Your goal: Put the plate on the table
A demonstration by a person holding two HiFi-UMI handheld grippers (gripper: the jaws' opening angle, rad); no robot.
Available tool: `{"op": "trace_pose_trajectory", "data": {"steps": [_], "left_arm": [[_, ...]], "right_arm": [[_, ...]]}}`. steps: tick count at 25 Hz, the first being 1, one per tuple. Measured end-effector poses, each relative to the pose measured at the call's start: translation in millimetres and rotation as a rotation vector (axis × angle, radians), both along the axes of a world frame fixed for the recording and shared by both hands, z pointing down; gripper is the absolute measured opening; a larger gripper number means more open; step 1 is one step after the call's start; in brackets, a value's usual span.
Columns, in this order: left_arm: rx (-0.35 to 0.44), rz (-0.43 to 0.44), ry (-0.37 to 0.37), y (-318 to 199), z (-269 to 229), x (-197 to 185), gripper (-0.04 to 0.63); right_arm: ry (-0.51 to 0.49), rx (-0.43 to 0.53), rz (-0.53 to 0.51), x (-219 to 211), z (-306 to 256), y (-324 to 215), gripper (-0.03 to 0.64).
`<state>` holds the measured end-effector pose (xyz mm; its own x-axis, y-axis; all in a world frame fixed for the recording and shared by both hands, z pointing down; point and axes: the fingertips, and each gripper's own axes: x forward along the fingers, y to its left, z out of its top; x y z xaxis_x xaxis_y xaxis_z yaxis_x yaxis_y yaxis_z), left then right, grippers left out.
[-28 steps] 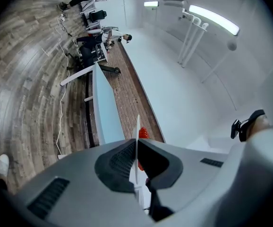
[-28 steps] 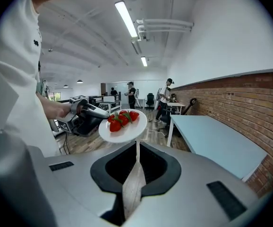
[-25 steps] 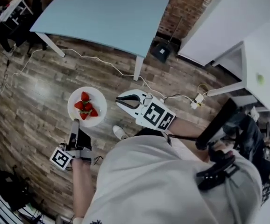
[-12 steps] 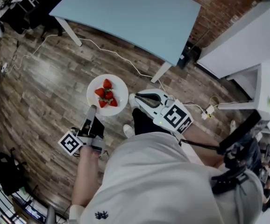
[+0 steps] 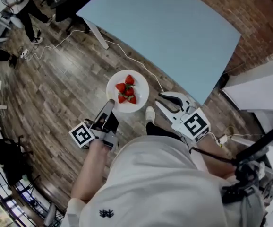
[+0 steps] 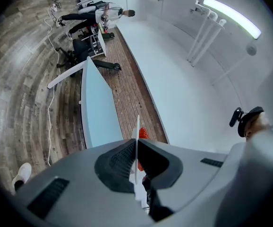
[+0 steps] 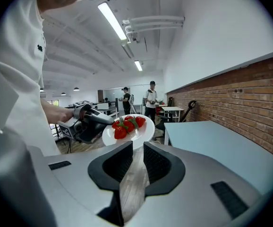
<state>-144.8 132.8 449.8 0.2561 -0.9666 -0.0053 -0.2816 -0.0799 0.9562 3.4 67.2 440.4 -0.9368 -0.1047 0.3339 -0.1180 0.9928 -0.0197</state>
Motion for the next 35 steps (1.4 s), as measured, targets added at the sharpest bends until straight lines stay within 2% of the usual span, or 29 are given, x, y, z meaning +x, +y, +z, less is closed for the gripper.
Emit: {"op": "trace_pose_trajectory", "data": {"steps": [7, 14, 20, 25, 31, 35], "left_arm": [[0.002, -0.004, 0.016, -94.7, -0.7, -24.8, 0.011], [0.0, 0.057, 0.015, -182.6, 3.1, -42.5, 0.011], [-0.012, 0.104, 0.041, -252.6, 19.1, -77.5, 0.011], [-0.01, 0.226, 0.023, -328.2, 24.8, -103.2, 0.011], [-0.019, 0.325, 0.019, -413.7, 37.0, -128.9, 0.011], [-0.054, 0.377, 0.023, -463.0, 59.2, -140.2, 0.011]], "right_arm": [[0.016, -0.013, 0.04, -9.9, 9.9, -92.2, 0.057], [0.036, -0.01, 0.112, -16.1, 13.3, -154.4, 0.057], [0.065, 0.005, 0.172, -41.2, 16.0, -204.1, 0.057], [0.037, 0.021, 0.293, -60.8, 1.3, -260.1, 0.057], [0.038, -0.01, 0.424, -83.7, -2.6, -314.0, 0.057], [0.06, -0.021, 0.501, -92.8, 1.0, -339.7, 0.057]]}}
